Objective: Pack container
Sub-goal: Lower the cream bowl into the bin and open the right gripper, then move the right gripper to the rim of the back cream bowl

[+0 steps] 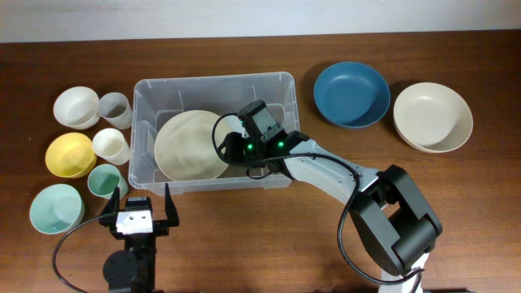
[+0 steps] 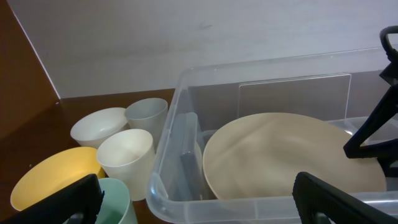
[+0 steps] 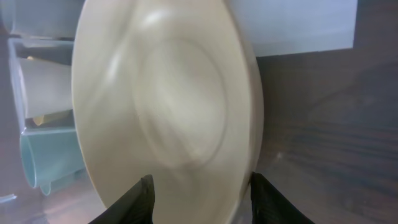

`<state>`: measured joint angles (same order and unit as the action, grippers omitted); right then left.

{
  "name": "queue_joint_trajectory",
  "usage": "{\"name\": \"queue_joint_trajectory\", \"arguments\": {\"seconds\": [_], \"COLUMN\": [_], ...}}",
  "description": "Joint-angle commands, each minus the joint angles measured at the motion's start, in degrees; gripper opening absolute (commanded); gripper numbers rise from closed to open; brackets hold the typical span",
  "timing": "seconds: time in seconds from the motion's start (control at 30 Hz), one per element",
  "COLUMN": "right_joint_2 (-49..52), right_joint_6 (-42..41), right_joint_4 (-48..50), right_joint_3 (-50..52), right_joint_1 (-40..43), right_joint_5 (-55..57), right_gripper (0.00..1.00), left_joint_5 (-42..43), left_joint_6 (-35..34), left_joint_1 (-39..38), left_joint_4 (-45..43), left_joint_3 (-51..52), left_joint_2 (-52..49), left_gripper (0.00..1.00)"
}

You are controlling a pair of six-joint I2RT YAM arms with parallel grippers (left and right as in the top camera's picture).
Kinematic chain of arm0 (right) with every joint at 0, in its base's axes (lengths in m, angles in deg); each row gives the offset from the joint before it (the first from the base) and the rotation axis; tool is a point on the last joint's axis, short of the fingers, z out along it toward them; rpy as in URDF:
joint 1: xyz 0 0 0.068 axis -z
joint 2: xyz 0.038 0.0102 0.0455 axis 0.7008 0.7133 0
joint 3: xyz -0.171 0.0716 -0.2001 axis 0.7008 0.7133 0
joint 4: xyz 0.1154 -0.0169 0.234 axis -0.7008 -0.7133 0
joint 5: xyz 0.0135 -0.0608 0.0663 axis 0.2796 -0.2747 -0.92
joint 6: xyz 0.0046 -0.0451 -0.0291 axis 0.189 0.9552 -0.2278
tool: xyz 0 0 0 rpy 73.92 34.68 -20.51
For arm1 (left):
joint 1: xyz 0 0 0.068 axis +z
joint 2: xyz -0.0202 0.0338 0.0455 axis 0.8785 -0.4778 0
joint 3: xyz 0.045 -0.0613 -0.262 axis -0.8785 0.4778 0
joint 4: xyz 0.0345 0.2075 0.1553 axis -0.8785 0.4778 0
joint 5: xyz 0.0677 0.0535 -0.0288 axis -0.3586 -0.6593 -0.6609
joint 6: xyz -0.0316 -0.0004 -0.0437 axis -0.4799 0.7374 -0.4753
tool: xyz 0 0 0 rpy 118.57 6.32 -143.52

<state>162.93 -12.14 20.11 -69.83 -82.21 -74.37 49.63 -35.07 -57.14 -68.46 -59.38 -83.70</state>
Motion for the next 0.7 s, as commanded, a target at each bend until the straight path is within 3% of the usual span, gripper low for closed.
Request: {"name": "queue_joint_trajectory", "arguments": {"seconds": [0.0, 0.4, 0.67], "right_joint_2": [0.1, 0.0, -2.4], "right_joint_6": [2.4, 3.8, 10.1], "right_joint_4": [1.6, 2.0, -11.2], "right_joint_3": [-0.7, -1.6, -8.7], "right_joint_1": [-0.5, 0.4, 5.8], "right_joint_5": [-3.4, -3.9, 0.1], "right_gripper": [0.45, 0.45, 0.47], "left_joint_5": [-0.2, -0.2, -0.2], "left_joint_6": [0.9, 0.9, 0.9], "left_joint_1": [0.3, 0.3, 0.3], "left_joint_4": [0.3, 0.3, 0.3], "left_joint_3": [0.2, 0.2, 0.2], "left_joint_2": [0.3, 0.3, 0.3], "left_gripper": [1.00, 1.00, 1.00]}}
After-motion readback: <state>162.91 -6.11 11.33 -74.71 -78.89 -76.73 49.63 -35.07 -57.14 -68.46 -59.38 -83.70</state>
